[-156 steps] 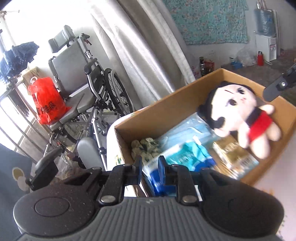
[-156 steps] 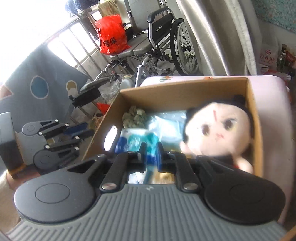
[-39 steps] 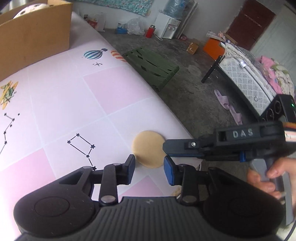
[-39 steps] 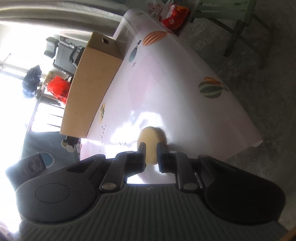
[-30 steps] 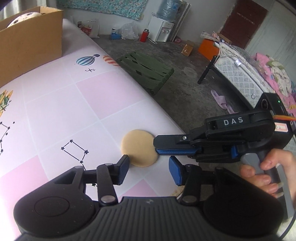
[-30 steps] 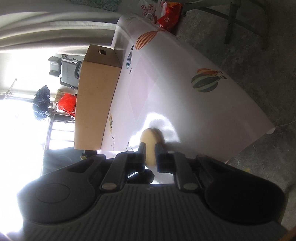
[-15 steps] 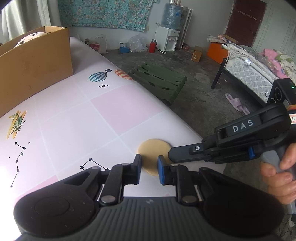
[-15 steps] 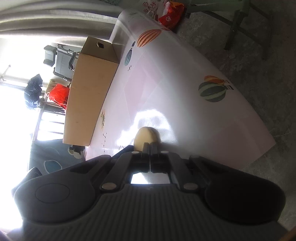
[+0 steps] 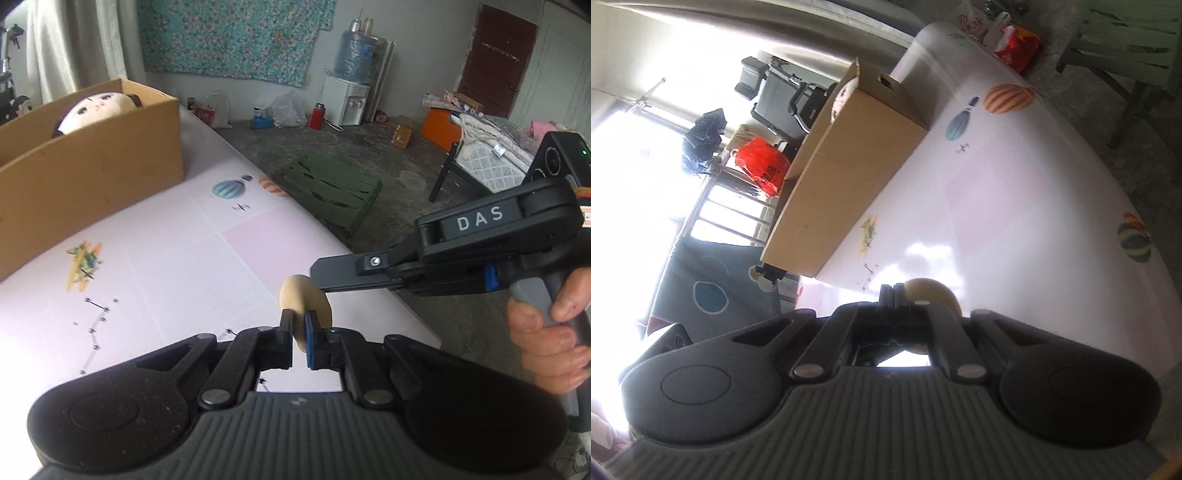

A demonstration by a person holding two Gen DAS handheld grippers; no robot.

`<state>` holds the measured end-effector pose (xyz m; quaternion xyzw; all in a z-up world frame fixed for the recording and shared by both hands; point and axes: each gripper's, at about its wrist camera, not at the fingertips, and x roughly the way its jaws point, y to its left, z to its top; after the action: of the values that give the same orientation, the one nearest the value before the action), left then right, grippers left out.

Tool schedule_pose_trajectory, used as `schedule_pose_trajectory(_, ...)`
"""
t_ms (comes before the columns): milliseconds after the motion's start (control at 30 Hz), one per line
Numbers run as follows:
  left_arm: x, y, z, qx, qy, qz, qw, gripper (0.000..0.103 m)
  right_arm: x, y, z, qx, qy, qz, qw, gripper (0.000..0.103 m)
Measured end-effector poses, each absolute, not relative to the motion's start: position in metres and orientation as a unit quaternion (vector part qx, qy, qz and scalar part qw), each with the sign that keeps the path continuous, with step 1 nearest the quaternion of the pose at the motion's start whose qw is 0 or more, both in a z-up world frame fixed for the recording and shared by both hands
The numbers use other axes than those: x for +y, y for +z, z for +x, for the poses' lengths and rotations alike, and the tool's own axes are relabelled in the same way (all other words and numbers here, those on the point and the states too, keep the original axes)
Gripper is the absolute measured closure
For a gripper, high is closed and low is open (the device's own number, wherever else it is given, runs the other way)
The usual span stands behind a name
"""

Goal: Organize soft objects

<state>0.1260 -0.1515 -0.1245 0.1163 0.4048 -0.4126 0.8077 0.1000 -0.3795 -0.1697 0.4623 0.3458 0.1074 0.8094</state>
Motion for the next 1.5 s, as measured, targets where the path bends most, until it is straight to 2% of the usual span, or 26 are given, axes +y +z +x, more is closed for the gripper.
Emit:
schedule_pose_trajectory(233, -0.1, -0.054, 0.172, 0.35, -0.343, 0.1, 0.866, 0.096, -0.362, -0.109, 0.172, 0.307, 0.163, 0.437, 0.829, 0.103)
schedule_pose_trajectory(333, -0.079, -0.016, 0.219, 0.325, -0.298, 0.104, 0.892, 0.096, -0.343, -0.078, 0.241, 0.307, 0.181, 0.403, 0.843, 0.103)
schedule_pose_trajectory(433, -0.063, 0.005, 0.291, 0.343, -0.253, 0.088, 0.9, 0.096, -0.318, -0.05, 0.329, 0.311, 0.2, 0.369, 0.853, 0.103)
schedule_pose_trajectory(567, -0.05, 0.0, 0.405, 0.402, -0.202, 0.051, 0.891, 0.095, -0.285, -0.042, 0.426, 0.33, 0.199, 0.339, 0.858, 0.103)
schedule_pose_trajectory(733, -0.042, -0.046, 0.519, 0.457, -0.163, 0.004, 0.875, 0.094, -0.25, -0.069, 0.516, 0.376, 0.169, 0.279, 0.867, 0.103)
schedule_pose_trajectory(767, -0.042, -0.055, 0.533, 0.459, -0.157, -0.008, 0.874, 0.092, -0.248, -0.077, 0.529, 0.387, 0.159, 0.274, 0.866, 0.103)
schedule_pose_trajectory(833, -0.047, -0.074, 0.555, 0.48, -0.137, -0.008, 0.867, 0.075, -0.243, -0.097, 0.556, 0.42, 0.125, 0.255, 0.862, 0.103)
schedule_pose_trajectory(900, -0.05, -0.089, 0.572, 0.511, -0.121, 0.0, 0.851, 0.06, -0.238, -0.101, 0.563, 0.42, 0.129, 0.244, 0.864, 0.103)
schedule_pose_trajectory(967, -0.052, -0.09, 0.572, 0.508, -0.112, 0.013, 0.854, 0.057, -0.231, -0.096, 0.559, 0.417, 0.145, 0.227, 0.868, 0.103)
schedule_pose_trajectory(1167, -0.05, -0.056, 0.529, 0.493, -0.121, 0.063, 0.859, 0.067, -0.219, -0.066, 0.522, 0.428, 0.189, 0.127, 0.875, 0.102)
schedule_pose_trajectory(1333, -0.043, -0.034, 0.454, 0.505, -0.177, 0.09, 0.84, 0.067, -0.235, -0.054, 0.471, 0.458, 0.193, 0.077, 0.864, 0.101)
schedule_pose_trajectory(1433, -0.03, -0.04, 0.423, 0.521, -0.179, 0.079, 0.831, 0.066, -0.251, -0.063, 0.439, 0.469, 0.152, 0.03, 0.869, 0.101)
schedule_pose_trajectory(1500, -0.018, -0.048, 0.414, 0.533, -0.168, 0.068, 0.827, 0.063, -0.267, -0.07, 0.429, 0.478, 0.14, 0.037, 0.867, 0.1)
